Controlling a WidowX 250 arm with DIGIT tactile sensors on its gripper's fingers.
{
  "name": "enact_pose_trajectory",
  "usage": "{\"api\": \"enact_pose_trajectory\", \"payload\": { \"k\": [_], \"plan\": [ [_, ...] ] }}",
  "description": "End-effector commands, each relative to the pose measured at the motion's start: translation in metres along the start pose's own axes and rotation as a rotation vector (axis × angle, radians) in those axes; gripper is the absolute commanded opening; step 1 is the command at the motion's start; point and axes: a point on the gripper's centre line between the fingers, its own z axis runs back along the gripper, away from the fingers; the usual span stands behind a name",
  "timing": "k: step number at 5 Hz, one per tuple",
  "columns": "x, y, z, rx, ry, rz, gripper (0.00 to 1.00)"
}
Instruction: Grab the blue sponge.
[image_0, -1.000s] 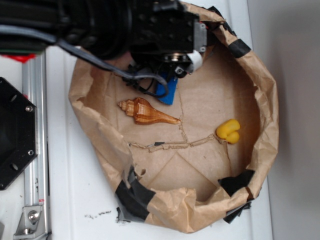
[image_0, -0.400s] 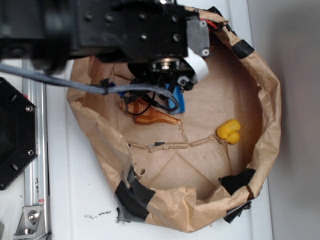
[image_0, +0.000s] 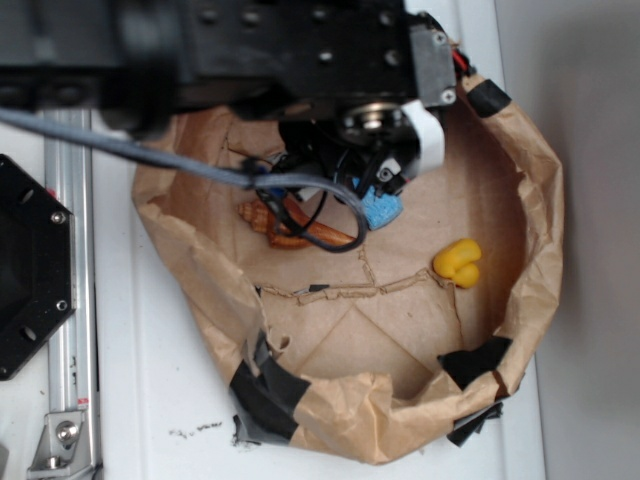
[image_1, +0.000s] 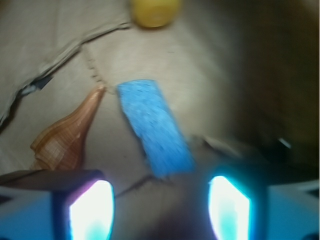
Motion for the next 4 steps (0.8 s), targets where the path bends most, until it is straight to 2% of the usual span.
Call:
{"api": "enact_pose_trajectory", "payload": {
  "k": [1, 2, 3, 4],
  "plan": [
    [0.009, 0.000, -0.016, -0.012, -0.022, -0.076, 1.00],
    [0.009, -0.002, -0.032, -0.042, -0.028, -0.055, 1.00],
    [0.014, -0.004, -0.037, -0.032, -0.015, -0.086, 1.00],
    [0.016, 0.008, -0.045, -0.018, 0.010, -0.107, 1.00]
  ]
}}
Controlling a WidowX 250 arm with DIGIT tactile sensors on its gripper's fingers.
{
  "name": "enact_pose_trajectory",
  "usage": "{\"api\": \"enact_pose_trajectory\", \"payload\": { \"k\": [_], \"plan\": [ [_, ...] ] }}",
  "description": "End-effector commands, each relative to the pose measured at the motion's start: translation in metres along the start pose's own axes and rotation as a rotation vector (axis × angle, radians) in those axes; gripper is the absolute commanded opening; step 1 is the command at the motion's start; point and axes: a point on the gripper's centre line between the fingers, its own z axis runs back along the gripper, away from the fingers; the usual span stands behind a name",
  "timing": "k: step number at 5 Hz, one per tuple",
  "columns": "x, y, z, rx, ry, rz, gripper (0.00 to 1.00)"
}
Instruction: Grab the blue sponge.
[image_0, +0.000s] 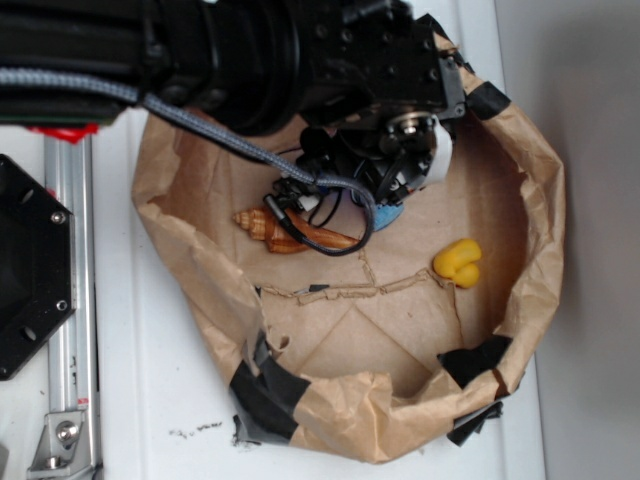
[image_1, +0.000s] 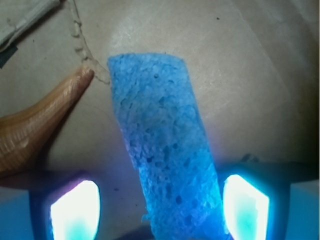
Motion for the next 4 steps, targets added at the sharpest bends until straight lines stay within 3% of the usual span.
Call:
{"api": "enact_pose_trajectory", "payload": {
  "k": [1, 2, 4],
  "plan": [
    [0.007, 0.018, -0.010, 0.038, 0.036, -0.039, 1.00],
    [0.005, 0.012, -0.018, 0.047, 0.048, 0.007, 0.00],
    [0.007, 0.003, -0.005, 0.070, 0.029, 0.030, 0.00]
  ]
}}
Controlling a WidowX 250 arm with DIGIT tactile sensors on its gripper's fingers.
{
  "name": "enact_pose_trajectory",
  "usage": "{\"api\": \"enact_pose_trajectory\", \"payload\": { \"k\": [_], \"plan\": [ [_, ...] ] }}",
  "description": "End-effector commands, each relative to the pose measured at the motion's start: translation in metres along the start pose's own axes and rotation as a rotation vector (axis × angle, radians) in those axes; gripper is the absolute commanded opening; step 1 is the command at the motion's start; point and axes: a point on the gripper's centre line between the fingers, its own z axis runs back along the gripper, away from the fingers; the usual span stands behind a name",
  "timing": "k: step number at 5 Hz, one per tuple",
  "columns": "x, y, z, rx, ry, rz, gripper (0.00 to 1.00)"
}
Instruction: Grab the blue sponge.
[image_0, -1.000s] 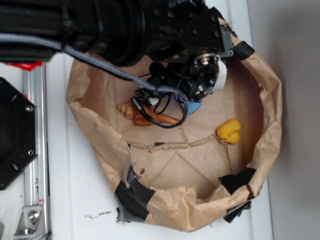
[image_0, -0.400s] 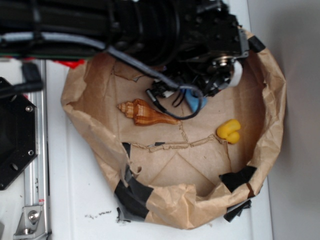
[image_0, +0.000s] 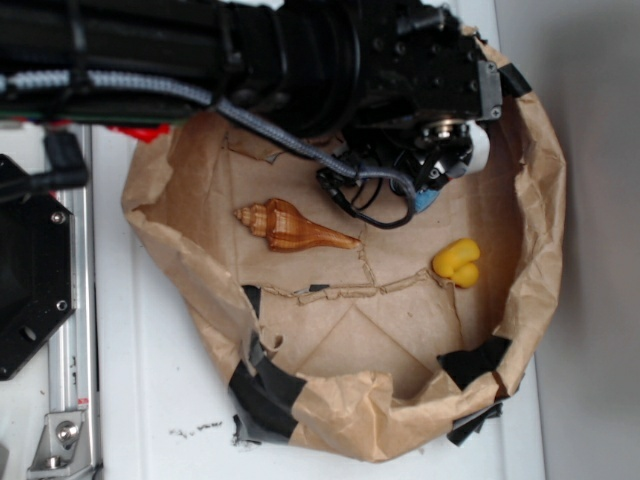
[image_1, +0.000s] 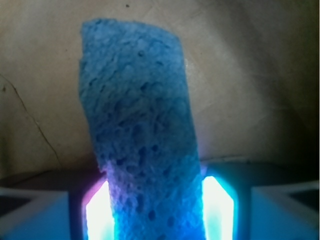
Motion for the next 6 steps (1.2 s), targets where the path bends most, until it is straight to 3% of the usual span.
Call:
{"api": "enact_pose_trajectory", "payload": {
  "k": [1, 2, 3, 4, 5, 6],
  "plan": [
    [0.003, -0.019, 0.013, -0.002, -0.011, -0.004, 0.00],
    [0.014, -0.029, 0.066, 0.026, -0.137, 0.166, 0.00],
    [0.036, -0.045, 0.121, 0.092, -0.258, 0.425, 0.00],
    [0.044, -0.053, 0.164, 0.150, -0.214, 0.669, 0.00],
    [0.041, -0.049, 0.164, 0.039, -0.089, 0.912, 0.00],
    [0.029, -0.040, 0.148, -0.030, -0.053, 1.162, 0.00]
  ]
}}
